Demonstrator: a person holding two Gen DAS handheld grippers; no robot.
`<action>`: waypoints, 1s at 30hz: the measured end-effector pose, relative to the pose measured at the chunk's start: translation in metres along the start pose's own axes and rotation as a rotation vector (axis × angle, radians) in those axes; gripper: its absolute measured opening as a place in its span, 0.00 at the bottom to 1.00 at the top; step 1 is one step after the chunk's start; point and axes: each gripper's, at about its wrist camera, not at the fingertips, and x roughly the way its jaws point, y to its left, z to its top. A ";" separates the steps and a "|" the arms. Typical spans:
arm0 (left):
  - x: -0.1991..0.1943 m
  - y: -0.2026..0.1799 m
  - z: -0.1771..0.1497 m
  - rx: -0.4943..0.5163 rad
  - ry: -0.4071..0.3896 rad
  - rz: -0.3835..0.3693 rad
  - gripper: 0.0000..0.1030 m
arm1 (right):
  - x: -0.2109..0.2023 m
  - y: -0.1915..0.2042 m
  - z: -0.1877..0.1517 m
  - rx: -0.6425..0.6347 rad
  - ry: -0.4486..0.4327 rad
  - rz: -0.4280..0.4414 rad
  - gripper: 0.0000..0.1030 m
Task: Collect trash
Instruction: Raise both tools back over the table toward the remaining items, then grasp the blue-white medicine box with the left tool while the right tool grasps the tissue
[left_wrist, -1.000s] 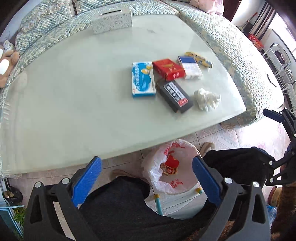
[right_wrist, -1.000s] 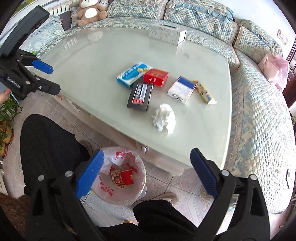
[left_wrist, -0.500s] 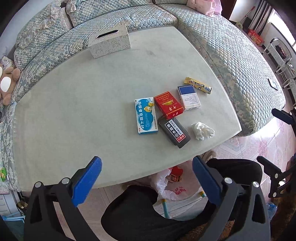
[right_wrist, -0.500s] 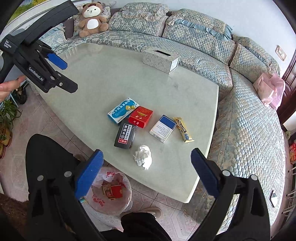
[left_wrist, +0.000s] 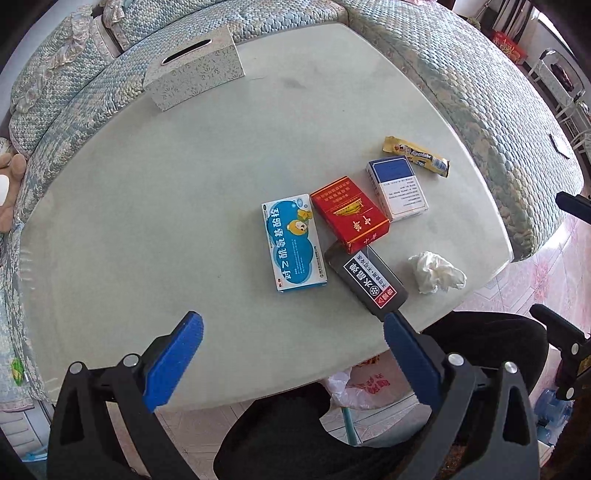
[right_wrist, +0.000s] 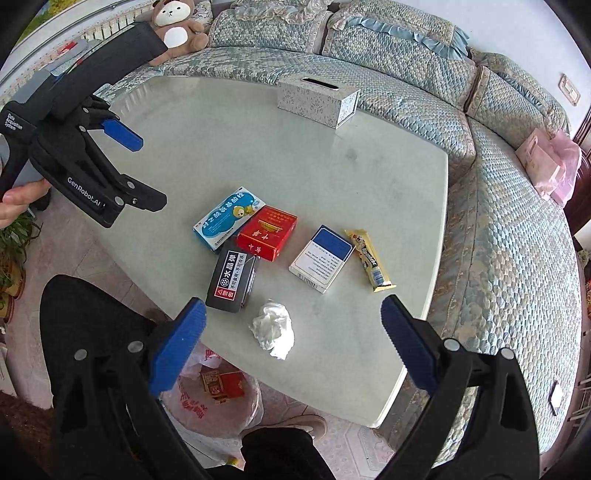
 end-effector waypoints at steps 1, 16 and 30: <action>0.006 0.002 0.002 -0.001 0.009 -0.005 0.93 | 0.004 -0.001 0.000 0.000 0.005 -0.001 0.90; 0.080 0.009 0.032 -0.014 0.104 -0.060 0.93 | 0.078 0.000 -0.015 -0.023 0.140 0.025 0.90; 0.124 0.019 0.050 -0.035 0.148 -0.089 0.93 | 0.124 0.010 -0.029 -0.072 0.234 0.049 0.90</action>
